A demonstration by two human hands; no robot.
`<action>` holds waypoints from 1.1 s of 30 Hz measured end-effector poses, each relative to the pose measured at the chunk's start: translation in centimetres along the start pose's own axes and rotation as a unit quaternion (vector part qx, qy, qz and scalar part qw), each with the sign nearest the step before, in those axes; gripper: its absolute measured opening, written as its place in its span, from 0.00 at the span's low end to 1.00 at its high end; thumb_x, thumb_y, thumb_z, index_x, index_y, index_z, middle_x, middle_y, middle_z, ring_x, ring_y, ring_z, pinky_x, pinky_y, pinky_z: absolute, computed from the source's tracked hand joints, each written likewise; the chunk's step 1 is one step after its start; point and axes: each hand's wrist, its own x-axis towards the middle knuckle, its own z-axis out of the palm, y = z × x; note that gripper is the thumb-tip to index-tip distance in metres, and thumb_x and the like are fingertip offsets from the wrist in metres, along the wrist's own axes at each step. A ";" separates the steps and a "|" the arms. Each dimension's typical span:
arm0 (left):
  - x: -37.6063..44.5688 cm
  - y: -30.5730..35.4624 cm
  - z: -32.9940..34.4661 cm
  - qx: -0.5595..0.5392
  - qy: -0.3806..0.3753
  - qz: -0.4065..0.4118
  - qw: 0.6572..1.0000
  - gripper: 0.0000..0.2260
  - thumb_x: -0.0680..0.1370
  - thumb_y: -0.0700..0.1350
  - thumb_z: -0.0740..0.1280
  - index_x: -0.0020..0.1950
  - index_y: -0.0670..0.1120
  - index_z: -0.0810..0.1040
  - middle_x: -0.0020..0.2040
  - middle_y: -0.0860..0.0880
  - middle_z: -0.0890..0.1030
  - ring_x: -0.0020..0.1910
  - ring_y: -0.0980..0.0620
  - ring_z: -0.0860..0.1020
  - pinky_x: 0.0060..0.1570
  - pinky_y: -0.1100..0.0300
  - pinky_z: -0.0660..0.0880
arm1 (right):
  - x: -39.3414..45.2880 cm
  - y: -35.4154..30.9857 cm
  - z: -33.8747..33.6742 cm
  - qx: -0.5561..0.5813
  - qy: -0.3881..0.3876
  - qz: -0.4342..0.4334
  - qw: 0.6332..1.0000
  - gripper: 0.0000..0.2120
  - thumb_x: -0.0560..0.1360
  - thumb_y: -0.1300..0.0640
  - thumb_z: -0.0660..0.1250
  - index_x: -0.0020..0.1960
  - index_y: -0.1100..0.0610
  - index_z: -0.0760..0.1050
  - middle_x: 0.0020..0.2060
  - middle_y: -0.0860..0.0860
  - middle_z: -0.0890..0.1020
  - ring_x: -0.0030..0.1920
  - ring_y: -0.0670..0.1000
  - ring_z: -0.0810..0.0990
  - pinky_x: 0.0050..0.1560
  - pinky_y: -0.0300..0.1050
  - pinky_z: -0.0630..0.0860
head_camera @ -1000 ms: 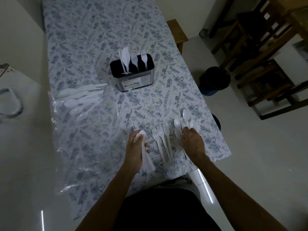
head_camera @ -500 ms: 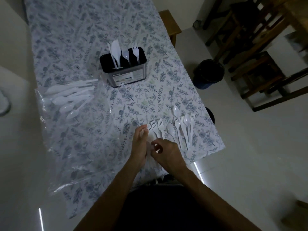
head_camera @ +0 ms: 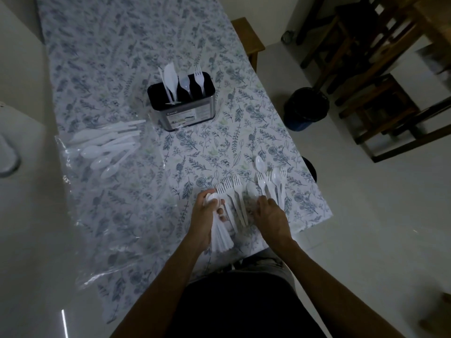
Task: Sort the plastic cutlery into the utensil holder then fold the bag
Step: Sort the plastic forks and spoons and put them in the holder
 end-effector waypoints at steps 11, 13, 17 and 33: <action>-0.1 -0.6 -0.1 -0.055 0.003 -0.016 0.998 0.14 0.76 0.37 0.69 0.60 0.48 0.75 0.45 0.42 0.81 0.32 0.47 0.75 0.31 0.55 0.75 | -0.1 -0.6 -0.7 0.023 0.001 0.020 1.000 0.05 0.80 0.60 0.64 0.53 0.61 0.75 0.42 0.56 0.80 0.37 0.49 0.75 0.35 0.39 0.68; 0.3 -0.8 0.3 -0.043 0.008 -0.016 0.999 0.14 0.76 0.40 0.71 0.60 0.47 0.77 0.42 0.43 0.80 0.31 0.48 0.76 0.31 0.57 0.76 | -0.4 -1.0 -1.7 0.095 0.019 0.035 0.995 0.03 0.79 0.60 0.67 0.51 0.59 0.75 0.41 0.52 0.80 0.38 0.49 0.78 0.36 0.36 0.72; 0.4 -1.3 1.7 0.013 -0.021 -0.014 1.000 0.14 0.76 0.55 0.74 0.58 0.50 0.80 0.48 0.48 0.82 0.44 0.48 0.81 0.45 0.50 0.79 | -1.0 -2.5 -4.0 0.283 -0.034 0.063 0.956 0.06 0.77 0.57 0.70 0.53 0.54 0.82 0.43 0.43 0.83 0.42 0.39 0.80 0.44 0.27 0.75; 0.5 -1.1 6.3 -0.004 0.011 0.031 0.999 0.03 0.79 0.39 0.69 0.51 0.42 0.76 0.34 0.45 0.75 0.29 0.47 0.74 0.29 0.58 0.75 | 4.4 2.9 -6.2 0.100 0.022 -0.006 0.995 0.11 0.77 0.52 0.71 0.54 0.58 0.76 0.43 0.54 0.82 0.41 0.53 0.82 0.40 0.43 0.79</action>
